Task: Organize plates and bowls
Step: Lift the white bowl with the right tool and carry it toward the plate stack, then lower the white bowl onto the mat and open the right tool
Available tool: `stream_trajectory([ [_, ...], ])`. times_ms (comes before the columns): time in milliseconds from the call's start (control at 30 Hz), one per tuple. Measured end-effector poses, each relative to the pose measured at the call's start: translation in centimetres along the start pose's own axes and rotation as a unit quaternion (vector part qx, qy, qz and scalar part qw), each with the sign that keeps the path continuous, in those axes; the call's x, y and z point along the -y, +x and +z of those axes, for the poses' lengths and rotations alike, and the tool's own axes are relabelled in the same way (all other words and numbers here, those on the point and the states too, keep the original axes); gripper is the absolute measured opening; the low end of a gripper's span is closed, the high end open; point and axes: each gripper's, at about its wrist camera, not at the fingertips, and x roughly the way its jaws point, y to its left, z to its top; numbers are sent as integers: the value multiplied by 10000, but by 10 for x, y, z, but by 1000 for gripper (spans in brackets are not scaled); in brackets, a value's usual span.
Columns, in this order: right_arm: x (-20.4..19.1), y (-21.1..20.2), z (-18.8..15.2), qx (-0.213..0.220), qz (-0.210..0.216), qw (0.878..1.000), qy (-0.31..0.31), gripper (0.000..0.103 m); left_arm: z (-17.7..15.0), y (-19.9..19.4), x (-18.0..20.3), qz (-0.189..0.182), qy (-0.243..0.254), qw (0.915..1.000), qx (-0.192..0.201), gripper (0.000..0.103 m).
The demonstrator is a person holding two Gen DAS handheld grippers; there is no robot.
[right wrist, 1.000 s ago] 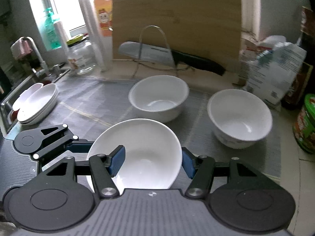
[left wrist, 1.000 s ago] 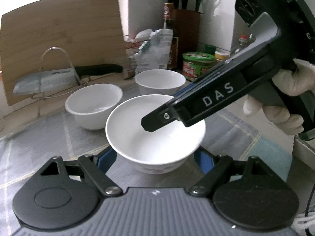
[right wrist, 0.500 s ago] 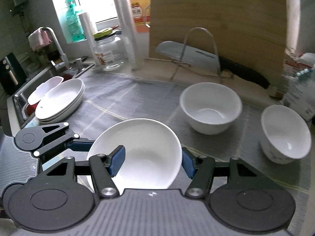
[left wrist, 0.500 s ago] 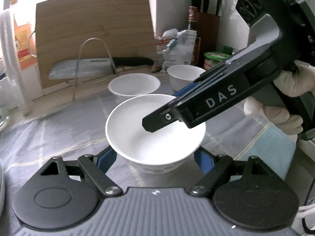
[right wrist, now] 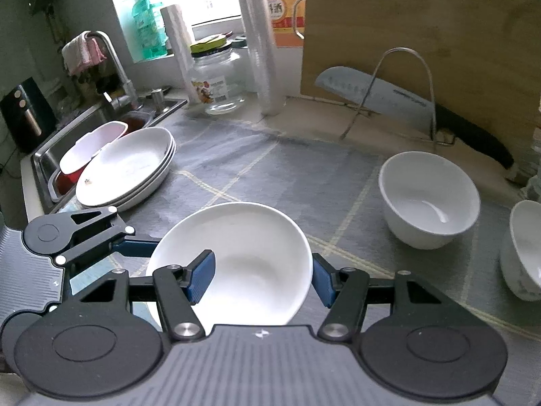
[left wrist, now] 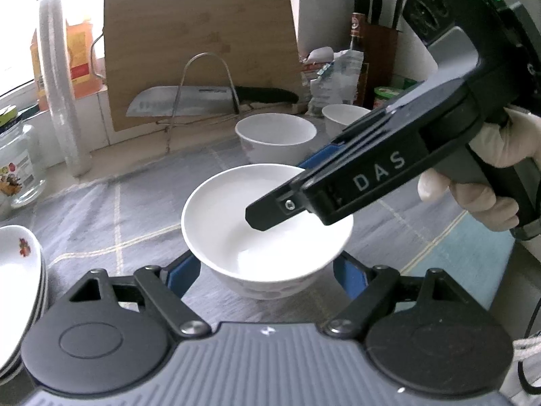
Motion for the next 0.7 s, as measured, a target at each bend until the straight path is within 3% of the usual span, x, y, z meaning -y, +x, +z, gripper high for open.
stream_trajectory([
  [700, -20, 29, 3, -216, 74, 9997, 18, 66, -18, -2, -24, 11, -87, 9997, -211, 85],
])
